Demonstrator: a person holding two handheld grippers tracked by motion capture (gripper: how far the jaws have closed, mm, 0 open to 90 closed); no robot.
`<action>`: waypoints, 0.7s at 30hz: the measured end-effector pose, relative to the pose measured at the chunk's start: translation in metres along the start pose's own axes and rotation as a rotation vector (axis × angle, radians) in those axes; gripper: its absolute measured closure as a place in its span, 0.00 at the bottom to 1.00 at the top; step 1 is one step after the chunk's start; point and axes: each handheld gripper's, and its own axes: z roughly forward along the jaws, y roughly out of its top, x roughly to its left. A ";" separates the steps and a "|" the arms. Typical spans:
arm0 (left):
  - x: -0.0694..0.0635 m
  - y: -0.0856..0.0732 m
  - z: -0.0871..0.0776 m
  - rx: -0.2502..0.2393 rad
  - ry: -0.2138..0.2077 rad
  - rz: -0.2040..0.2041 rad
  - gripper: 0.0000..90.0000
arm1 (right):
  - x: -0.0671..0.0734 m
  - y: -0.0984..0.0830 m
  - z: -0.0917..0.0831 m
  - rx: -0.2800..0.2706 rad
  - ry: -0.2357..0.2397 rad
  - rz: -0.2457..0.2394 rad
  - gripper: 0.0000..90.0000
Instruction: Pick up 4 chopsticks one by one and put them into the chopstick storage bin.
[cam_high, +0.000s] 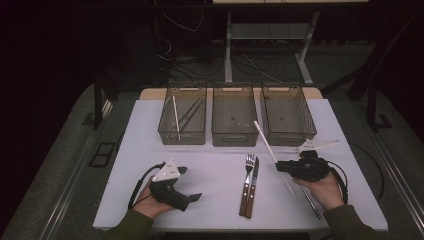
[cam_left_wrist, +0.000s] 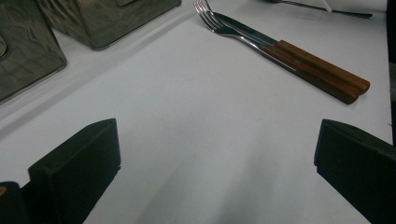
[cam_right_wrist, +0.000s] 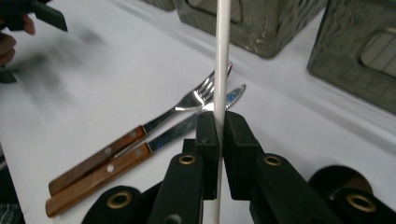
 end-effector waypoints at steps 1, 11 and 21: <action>0.000 0.000 0.000 0.003 0.000 0.001 0.00 | 0.000 0.001 0.000 -0.009 0.001 0.000 0.95; 0.000 0.000 0.001 0.002 -0.007 0.001 0.00 | 0.008 0.012 0.006 -0.051 0.008 -0.018 0.95; 0.000 0.000 0.002 0.002 -0.006 0.004 0.00 | 0.012 0.025 0.008 -0.080 0.018 -0.041 0.95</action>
